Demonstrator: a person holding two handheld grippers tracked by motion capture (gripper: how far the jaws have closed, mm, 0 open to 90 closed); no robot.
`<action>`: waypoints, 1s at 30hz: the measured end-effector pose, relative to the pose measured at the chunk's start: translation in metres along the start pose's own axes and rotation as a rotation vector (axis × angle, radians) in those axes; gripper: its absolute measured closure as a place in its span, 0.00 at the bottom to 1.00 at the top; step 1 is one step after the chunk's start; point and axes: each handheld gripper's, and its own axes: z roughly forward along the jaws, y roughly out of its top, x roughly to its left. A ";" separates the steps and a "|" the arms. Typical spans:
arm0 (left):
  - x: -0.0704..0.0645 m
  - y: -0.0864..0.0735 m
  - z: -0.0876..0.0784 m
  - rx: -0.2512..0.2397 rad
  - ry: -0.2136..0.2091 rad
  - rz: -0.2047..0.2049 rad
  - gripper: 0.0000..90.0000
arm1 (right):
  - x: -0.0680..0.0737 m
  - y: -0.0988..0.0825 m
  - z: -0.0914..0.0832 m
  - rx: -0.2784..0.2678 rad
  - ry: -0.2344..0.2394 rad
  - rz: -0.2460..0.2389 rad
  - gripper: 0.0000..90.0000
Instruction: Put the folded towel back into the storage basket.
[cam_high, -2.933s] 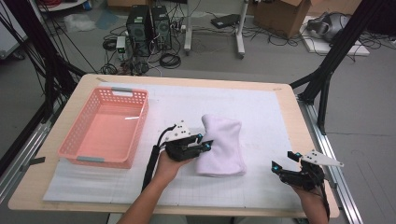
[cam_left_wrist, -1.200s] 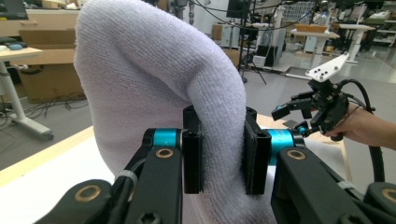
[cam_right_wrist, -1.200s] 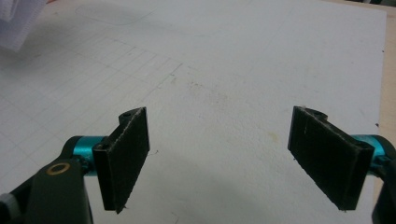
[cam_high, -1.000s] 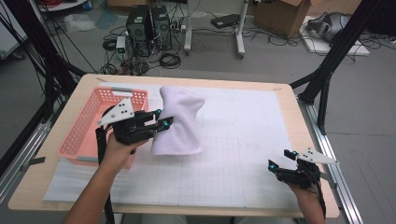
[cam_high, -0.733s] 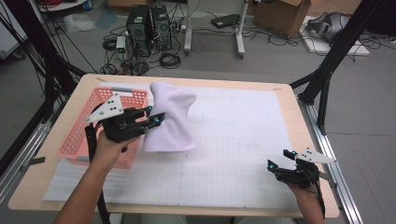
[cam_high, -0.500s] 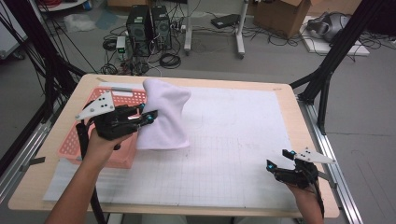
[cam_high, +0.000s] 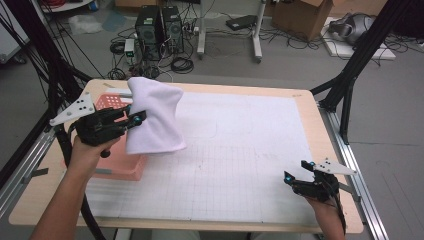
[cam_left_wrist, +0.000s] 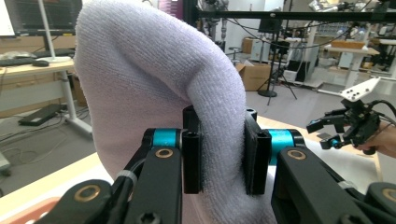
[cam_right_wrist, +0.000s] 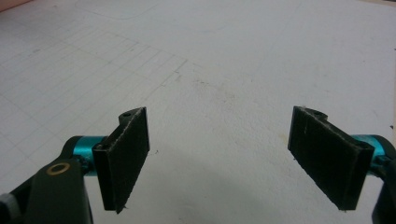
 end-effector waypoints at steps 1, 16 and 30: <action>0.001 0.000 -0.003 -0.002 0.006 -0.002 0.82 | 0.000 0.000 0.000 0.001 0.000 0.000 0.22; 0.026 0.000 -0.035 -0.034 0.051 -0.022 0.82 | 0.003 0.000 0.003 0.014 -0.003 -0.002 0.22; 0.064 -0.019 -0.061 -0.025 0.086 -0.079 0.81 | 0.006 -0.001 0.006 0.032 -0.016 -0.013 0.22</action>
